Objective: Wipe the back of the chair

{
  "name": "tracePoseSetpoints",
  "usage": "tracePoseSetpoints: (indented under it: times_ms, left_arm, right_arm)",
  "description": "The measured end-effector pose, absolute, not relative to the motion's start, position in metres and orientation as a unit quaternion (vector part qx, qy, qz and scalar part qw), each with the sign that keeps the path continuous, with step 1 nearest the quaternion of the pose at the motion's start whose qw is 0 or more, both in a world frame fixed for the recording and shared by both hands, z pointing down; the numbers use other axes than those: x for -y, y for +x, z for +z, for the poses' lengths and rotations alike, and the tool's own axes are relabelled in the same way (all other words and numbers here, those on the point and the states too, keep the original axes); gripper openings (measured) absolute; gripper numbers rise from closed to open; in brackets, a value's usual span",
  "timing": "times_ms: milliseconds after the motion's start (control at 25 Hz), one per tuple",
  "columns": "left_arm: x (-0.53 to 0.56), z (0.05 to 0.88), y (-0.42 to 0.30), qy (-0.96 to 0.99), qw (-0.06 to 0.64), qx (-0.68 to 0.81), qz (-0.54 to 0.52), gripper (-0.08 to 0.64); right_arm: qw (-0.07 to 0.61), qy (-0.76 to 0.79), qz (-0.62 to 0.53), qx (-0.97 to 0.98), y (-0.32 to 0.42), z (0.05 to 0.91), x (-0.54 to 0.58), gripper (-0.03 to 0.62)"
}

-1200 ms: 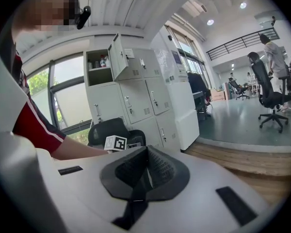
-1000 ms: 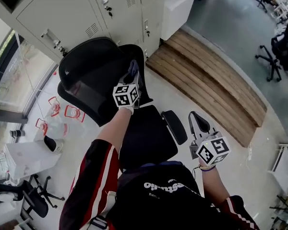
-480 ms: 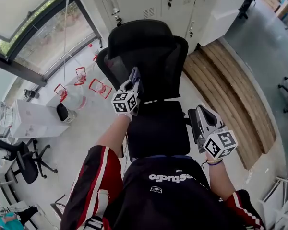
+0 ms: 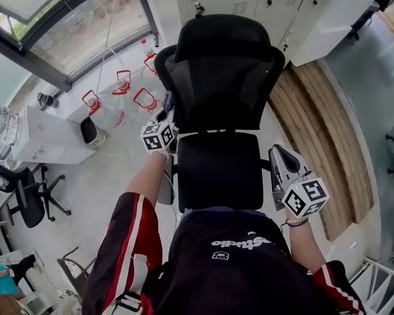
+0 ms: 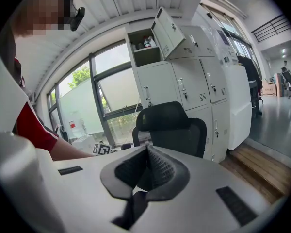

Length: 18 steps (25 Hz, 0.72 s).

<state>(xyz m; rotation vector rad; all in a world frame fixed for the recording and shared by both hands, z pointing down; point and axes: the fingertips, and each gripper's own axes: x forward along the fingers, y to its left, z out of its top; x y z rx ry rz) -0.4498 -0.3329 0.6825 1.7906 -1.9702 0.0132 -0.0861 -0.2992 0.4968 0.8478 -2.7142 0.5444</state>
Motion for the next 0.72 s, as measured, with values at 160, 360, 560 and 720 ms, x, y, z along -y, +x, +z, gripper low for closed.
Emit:
tracePoseSetpoints:
  times_ms: [160,360,560,720]
  left_arm:
    - [0.341,0.702,-0.469,0.645,0.236,0.727,0.013,0.058]
    - [0.362,0.725,-0.489,0.627,0.236,0.741,0.039,0.058]
    - [0.377,0.734,-0.490,0.624,0.240,0.741,0.059,0.057]
    - [0.390,0.742,-0.484,0.618,0.246,0.743,0.071,0.055]
  right_arm:
    - [0.131,0.300,0.191,0.925,-0.082,0.505,0.299,0.014]
    - [0.138,0.320,0.192,0.917,-0.064,0.516,0.309,0.014]
    - [0.137,0.344,0.207,0.906,-0.045,0.520,0.313,0.014]
    - [0.132,0.353,0.212,0.902,-0.036,0.522,0.321,0.014]
